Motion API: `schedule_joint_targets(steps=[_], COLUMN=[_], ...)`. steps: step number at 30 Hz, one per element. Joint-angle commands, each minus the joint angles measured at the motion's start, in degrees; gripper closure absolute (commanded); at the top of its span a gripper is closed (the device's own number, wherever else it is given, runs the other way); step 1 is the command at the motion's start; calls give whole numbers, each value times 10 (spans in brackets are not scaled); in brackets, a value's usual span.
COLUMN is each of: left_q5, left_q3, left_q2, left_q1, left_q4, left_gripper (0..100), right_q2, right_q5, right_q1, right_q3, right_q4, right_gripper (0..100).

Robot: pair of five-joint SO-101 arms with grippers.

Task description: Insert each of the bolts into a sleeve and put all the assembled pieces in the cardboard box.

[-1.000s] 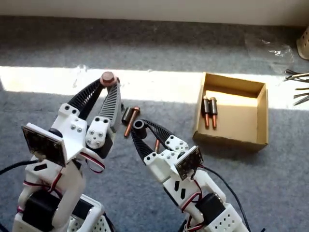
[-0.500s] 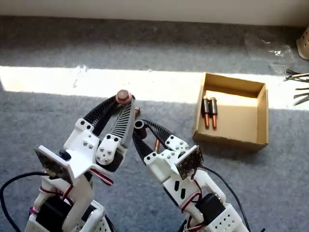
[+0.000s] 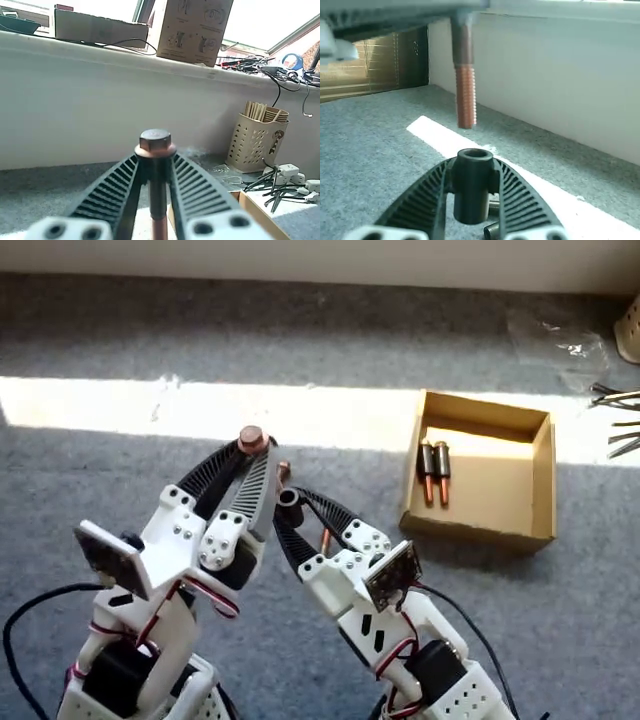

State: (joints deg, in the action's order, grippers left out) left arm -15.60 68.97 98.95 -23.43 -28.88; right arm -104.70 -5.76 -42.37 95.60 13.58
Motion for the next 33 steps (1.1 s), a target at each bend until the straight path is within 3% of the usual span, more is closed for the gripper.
schedule_joint_targets(steps=[1,19,26,33], left_q5=[-15,-16,-16,-14], left_q3=[29,39,-13,-14], left_q2=[-1,4,-2,-2], left_q1=[3,-15,-24,-23], left_q4=[58,80,15,12], left_gripper=[994,994,993,993], right_q2=[-6,-6,-6,-6], right_q5=[3,2,2,2], right_q1=[8,8,8,8], right_q3=[68,68,68,68], right_q4=[-14,-14,-14,-8], right_gripper=[994,994,994,994])
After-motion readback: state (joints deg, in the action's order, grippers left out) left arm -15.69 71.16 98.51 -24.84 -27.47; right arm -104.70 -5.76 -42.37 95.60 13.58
